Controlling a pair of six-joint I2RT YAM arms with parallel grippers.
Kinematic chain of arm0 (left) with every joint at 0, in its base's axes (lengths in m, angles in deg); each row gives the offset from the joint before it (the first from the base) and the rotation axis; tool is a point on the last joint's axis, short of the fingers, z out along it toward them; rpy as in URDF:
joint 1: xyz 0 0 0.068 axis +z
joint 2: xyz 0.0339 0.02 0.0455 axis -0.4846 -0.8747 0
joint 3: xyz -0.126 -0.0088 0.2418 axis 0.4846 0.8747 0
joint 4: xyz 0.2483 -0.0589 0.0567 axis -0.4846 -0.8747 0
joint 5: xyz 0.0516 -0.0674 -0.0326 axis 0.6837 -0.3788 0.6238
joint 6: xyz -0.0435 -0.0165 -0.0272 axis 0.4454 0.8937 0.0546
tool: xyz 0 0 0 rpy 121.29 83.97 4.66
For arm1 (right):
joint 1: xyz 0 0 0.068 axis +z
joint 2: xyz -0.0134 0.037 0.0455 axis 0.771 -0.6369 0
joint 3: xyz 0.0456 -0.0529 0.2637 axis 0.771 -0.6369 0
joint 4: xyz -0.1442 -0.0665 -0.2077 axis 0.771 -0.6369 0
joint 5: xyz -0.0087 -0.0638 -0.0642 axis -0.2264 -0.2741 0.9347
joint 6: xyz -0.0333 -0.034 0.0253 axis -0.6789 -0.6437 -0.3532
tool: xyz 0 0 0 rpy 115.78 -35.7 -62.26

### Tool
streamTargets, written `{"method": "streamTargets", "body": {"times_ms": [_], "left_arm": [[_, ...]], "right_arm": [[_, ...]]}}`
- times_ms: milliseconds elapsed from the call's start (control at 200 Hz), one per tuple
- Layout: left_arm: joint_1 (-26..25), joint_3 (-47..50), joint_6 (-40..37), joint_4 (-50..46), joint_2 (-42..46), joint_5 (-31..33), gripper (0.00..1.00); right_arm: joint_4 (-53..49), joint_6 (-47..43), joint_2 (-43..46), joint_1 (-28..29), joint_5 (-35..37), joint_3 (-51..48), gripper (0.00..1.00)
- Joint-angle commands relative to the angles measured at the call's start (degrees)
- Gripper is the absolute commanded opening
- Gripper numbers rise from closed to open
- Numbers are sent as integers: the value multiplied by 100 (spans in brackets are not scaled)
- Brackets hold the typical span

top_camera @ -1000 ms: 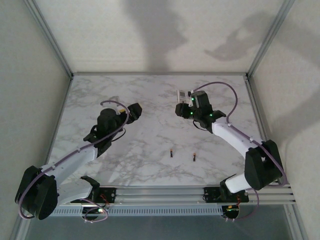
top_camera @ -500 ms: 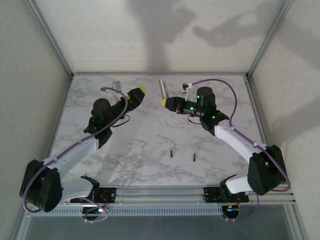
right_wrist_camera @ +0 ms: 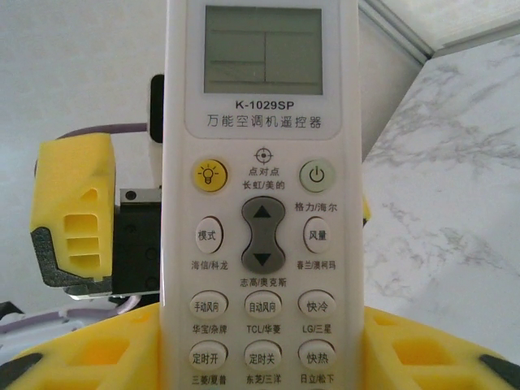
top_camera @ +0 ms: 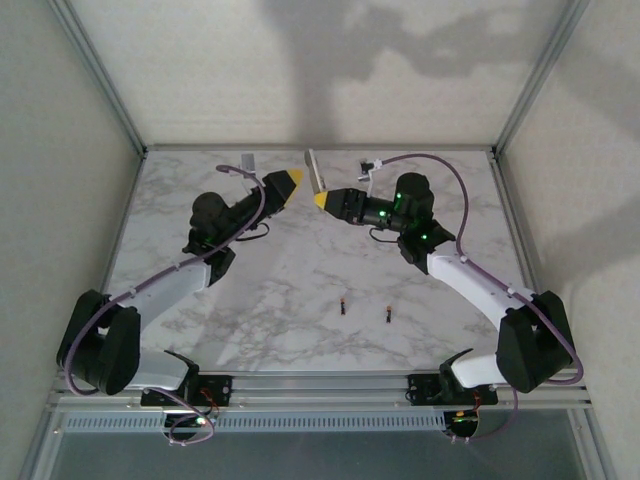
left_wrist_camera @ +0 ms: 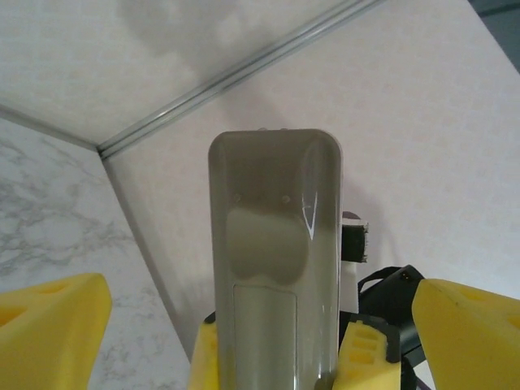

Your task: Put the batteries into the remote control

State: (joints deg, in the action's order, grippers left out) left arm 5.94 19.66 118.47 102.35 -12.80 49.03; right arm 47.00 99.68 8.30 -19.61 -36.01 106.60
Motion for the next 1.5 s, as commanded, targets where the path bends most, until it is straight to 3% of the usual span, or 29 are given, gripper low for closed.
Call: {"method": "streamTargets", "body": {"times_ms": [0, 586, 831, 991, 1026, 1076, 1122, 1192, 1332, 1497], "left_arm": [[-36, -276, 200, 598, -40, -381, 94], [-217, -552, 237, 716, -296, -534, 77], [-250, -564, 167, 620, -222, -463, 54], [-253, -627, -139, 67, -108, -316, 47], [-249, -650, -247, -121, -77, -271, 47], [-253, -707, -420, -447, -37, -196, 46], [-244, -763, -599, -787, 0, -91, 45], [-244, -843, -904, -1319, 50, 71, 46], [-251, -1104, -1667, -2656, 58, 683, 47], [-425, -1428, -2584, -4177, -241, 1906, 45]], "right_arm": [[405, 131, 97, 74, -203, 26, 25], [777, 327, -45, 296, -476, 105, 25], [862, 402, -109, 299, -474, 97, 27], [719, 308, -83, 298, -430, 105, 38], [599, 236, -54, 296, -390, 105, 51], [278, 79, 12, 300, -258, 112, 80], [-200, -138, 97, 293, -88, 160, 93], [-652, -460, 232, 285, 128, 161, 99], [-1376, -890, 543, 145, 585, 53, 99], [-2694, -1636, 1043, 81, 2191, -68, 99]]}}
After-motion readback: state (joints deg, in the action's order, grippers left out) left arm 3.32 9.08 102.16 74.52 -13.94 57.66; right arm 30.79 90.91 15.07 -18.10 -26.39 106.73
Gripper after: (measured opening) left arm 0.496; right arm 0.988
